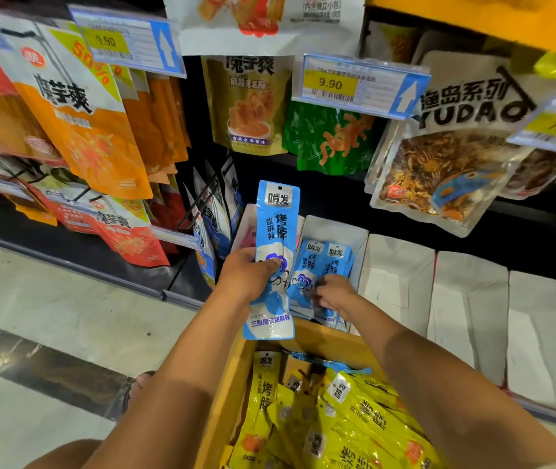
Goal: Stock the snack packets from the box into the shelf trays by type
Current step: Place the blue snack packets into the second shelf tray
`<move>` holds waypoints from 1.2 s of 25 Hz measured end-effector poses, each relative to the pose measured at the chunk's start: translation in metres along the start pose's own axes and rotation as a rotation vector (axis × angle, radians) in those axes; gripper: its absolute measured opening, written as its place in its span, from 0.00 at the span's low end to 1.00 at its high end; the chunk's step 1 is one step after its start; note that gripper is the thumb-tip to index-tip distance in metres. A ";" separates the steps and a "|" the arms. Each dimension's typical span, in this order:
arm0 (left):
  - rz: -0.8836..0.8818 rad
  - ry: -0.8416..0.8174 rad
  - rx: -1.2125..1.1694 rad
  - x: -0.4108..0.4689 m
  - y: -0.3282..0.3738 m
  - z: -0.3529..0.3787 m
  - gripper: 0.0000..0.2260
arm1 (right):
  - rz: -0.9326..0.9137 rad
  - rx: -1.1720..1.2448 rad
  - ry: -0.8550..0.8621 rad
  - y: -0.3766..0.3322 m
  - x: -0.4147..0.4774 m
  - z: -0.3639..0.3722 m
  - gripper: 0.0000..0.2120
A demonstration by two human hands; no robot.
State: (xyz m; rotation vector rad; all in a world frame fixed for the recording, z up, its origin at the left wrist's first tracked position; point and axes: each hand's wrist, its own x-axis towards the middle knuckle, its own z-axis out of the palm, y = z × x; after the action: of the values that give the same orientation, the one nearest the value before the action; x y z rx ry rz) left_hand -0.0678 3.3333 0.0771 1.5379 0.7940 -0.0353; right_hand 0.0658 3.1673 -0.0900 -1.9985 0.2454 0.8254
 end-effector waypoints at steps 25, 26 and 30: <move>-0.020 -0.179 -0.024 -0.003 -0.020 0.056 0.09 | -0.174 0.287 -0.060 -0.027 -0.130 -0.032 0.16; 0.009 -0.211 0.017 -0.005 -0.024 0.055 0.10 | -0.141 0.324 -0.054 -0.026 -0.123 -0.035 0.15; 0.180 -0.181 0.625 -0.001 -0.059 0.046 0.20 | 0.008 0.339 0.009 -0.020 -0.084 -0.046 0.14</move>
State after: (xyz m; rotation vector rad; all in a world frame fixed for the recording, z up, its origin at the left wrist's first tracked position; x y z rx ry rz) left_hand -0.0774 3.2875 0.0192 2.1557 0.5165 -0.3097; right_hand 0.0328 3.1285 -0.0066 -1.6843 0.3731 0.7265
